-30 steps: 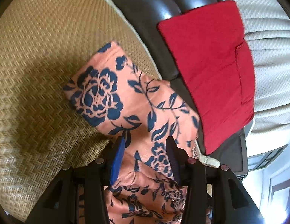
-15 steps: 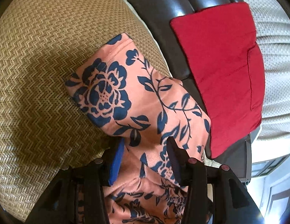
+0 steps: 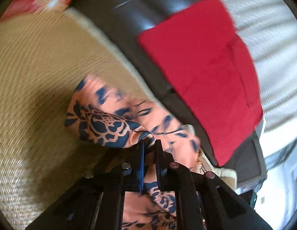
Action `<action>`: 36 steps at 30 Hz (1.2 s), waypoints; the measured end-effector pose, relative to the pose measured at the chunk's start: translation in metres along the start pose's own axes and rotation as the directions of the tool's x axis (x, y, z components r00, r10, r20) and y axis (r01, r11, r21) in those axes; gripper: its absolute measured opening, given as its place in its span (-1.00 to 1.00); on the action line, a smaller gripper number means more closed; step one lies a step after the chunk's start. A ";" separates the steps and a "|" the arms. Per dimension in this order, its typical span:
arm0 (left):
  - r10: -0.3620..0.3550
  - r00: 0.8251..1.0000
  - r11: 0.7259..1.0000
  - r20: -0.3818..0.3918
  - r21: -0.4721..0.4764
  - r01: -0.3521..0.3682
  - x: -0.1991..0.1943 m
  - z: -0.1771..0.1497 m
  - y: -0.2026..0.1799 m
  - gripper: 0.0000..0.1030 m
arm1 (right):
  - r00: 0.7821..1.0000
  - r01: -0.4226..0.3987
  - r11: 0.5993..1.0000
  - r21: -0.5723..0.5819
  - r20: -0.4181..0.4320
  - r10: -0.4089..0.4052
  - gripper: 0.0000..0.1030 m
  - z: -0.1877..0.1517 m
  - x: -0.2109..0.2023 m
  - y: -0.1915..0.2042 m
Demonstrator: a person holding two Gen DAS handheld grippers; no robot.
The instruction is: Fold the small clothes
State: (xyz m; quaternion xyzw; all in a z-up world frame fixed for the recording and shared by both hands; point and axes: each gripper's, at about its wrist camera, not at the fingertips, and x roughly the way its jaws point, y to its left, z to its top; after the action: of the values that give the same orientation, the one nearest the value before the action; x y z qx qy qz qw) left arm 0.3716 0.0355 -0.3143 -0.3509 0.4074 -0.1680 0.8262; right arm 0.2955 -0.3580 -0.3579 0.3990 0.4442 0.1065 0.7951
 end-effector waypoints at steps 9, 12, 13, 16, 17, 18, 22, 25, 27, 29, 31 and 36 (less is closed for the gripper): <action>-0.026 0.993 0.836 -0.113 0.543 0.084 0.063 -0.084 -0.155 -0.82 | 0.990 0.032 0.992 0.123 0.130 -0.049 0.19 0.016 -0.051 -0.047; 0.088 0.978 0.709 -0.188 0.702 0.071 0.098 -0.138 -0.189 -0.80 | 0.981 -0.005 0.976 0.216 0.191 -0.038 0.20 0.026 -0.077 -0.071; 0.123 0.974 0.665 -0.190 0.744 0.061 0.105 -0.151 -0.194 -0.80 | 0.977 -0.014 0.972 0.236 0.210 -0.037 0.20 0.029 -0.085 -0.077; 0.162 0.974 0.548 -0.155 0.835 0.042 0.102 -0.172 -0.203 -0.78 | 0.963 -0.032 0.963 0.266 0.266 -0.041 0.20 0.034 -0.107 -0.088; 0.141 0.979 0.535 -0.146 0.844 0.048 0.095 -0.169 -0.203 -0.75 | 0.959 -0.035 0.964 0.264 0.280 -0.042 0.21 0.035 -0.113 -0.090; 0.109 0.985 0.538 -0.132 0.842 0.054 0.082 -0.162 -0.198 -0.62 | 0.957 -0.033 0.966 0.256 0.288 -0.043 0.23 0.037 -0.117 -0.089; 0.093 0.996 0.652 -0.013 0.756 -0.051 0.046 -0.115 -0.159 0.12 | 0.962 -0.001 0.979 0.203 0.267 -0.054 0.38 0.040 -0.115 -0.077; 0.162 0.987 0.745 -0.003 0.656 -0.120 0.043 -0.081 -0.128 0.12 | 0.970 -0.009 0.980 0.197 0.239 -0.040 0.38 0.041 -0.104 -0.074; 0.224 0.975 0.792 0.010 0.581 -0.188 0.043 -0.064 -0.101 0.12 | 0.977 -0.024 0.979 0.202 0.214 -0.020 0.38 0.043 -0.092 -0.073; 0.305 0.952 0.808 0.009 0.527 -0.263 0.051 -0.054 -0.083 0.11 | 0.982 0.008 0.987 0.160 0.187 -0.038 0.38 0.045 -0.077 -0.062; 0.382 0.924 0.814 -0.029 0.484 -0.322 0.057 -0.052 -0.059 0.11 | 0.978 0.087 0.994 0.061 0.185 -0.097 0.38 0.042 -0.063 -0.035; 0.439 0.896 0.802 -0.068 0.479 -0.357 0.078 -0.055 -0.042 0.11 | 0.950 0.278 0.932 -0.231 0.207 -0.232 0.39 0.029 -0.023 0.034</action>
State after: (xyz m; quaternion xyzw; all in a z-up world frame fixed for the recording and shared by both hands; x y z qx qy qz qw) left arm 0.3758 -0.0621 -0.3511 -0.0378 0.4926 -0.1111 0.8623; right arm 0.3110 -0.3630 -0.3101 0.2390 0.4025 0.0229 0.8834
